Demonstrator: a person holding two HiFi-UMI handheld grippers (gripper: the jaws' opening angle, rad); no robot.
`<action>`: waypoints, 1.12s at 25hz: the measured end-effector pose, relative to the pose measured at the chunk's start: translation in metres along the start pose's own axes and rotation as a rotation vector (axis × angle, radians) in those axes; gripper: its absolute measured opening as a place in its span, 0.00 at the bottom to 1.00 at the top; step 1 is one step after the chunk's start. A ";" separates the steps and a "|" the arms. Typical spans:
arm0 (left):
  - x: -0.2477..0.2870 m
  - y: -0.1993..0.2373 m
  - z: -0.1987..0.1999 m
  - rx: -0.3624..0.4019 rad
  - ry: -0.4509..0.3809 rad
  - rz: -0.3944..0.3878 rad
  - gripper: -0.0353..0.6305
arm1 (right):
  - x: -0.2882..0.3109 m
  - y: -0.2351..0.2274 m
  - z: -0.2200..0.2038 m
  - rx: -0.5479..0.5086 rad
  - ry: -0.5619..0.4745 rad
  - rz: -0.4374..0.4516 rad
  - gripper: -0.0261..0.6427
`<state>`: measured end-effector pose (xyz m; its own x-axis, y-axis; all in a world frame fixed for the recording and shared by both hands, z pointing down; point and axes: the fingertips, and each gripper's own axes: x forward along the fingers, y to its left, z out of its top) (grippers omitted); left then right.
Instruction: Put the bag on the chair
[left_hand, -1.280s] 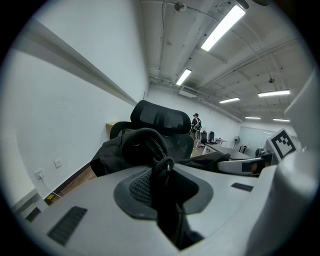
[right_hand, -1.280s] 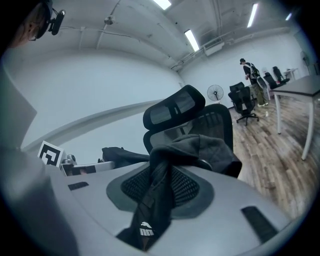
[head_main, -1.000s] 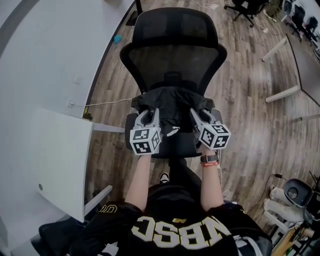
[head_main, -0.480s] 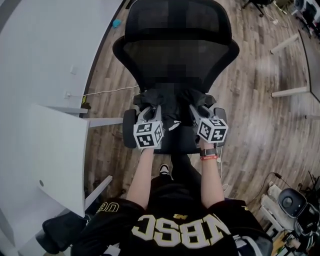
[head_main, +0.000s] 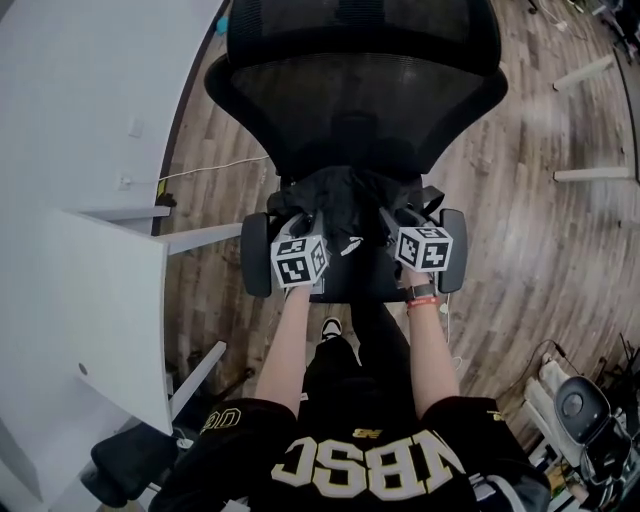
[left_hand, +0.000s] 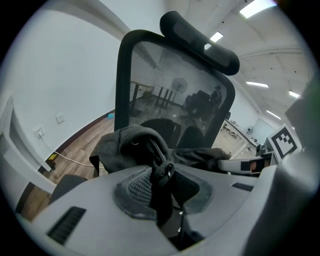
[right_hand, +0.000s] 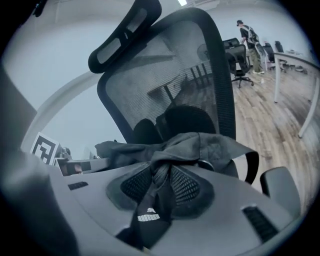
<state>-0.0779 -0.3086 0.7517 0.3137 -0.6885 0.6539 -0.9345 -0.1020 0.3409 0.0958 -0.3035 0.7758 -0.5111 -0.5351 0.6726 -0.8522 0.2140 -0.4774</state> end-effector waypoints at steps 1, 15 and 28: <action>0.005 0.004 -0.006 -0.004 0.012 0.002 0.16 | 0.007 -0.004 -0.006 0.003 0.015 0.000 0.22; 0.078 0.052 -0.080 -0.070 0.155 0.063 0.16 | 0.080 -0.059 -0.052 -0.010 0.147 -0.061 0.23; 0.118 0.095 -0.096 -0.065 0.211 0.103 0.54 | 0.124 -0.081 -0.051 -0.098 0.170 -0.097 0.48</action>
<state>-0.1134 -0.3300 0.9260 0.2517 -0.5269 0.8118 -0.9528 0.0124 0.3034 0.0961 -0.3456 0.9270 -0.4304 -0.4138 0.8022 -0.9010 0.2507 -0.3541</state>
